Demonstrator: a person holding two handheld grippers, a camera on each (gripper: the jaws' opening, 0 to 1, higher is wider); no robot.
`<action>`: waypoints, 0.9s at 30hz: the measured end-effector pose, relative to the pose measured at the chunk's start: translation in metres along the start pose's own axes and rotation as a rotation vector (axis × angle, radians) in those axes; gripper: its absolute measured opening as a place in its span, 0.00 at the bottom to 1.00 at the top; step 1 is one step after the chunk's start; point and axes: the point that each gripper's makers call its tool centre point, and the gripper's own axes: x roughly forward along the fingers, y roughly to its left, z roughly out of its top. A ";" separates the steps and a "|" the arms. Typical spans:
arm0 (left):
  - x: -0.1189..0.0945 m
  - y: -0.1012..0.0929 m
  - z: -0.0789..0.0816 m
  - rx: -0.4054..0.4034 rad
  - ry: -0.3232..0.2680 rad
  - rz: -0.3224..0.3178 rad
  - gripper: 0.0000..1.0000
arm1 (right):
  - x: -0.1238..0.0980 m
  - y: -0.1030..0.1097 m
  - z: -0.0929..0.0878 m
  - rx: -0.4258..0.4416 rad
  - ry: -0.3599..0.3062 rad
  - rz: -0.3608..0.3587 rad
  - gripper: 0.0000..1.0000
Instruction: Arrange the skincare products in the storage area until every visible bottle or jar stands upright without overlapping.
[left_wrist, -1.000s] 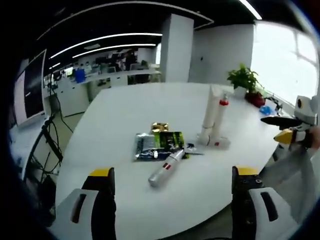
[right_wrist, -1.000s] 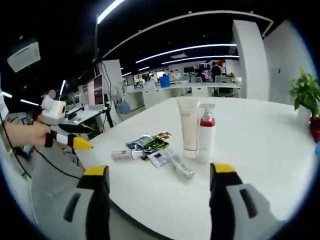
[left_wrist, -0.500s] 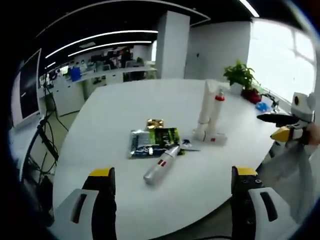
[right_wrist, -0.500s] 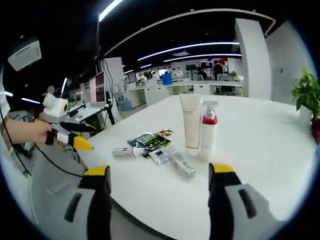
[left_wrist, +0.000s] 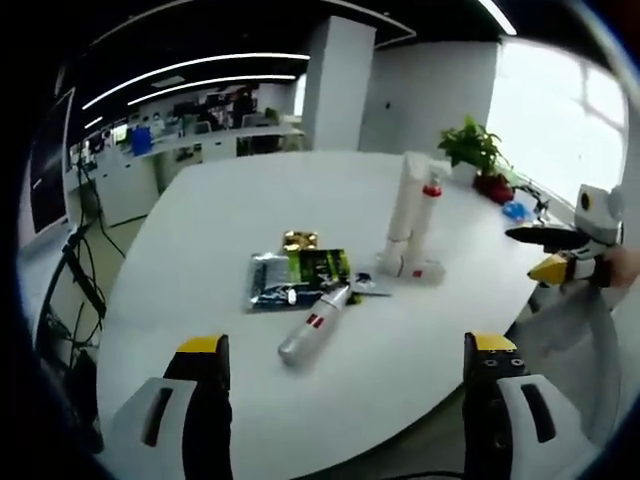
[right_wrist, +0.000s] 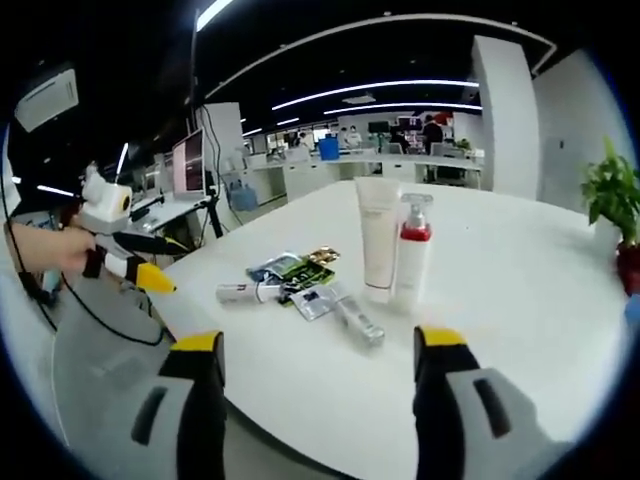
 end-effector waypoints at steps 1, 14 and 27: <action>0.000 -0.001 0.000 -0.001 0.002 -0.004 0.95 | 0.001 0.000 -0.001 0.008 0.009 0.001 0.77; 0.010 -0.020 -0.003 0.028 0.022 -0.087 0.95 | 0.005 -0.006 -0.013 0.095 0.078 -0.011 0.76; 0.019 -0.021 0.003 0.029 0.008 -0.136 0.95 | 0.032 -0.017 -0.019 0.049 0.154 -0.002 0.74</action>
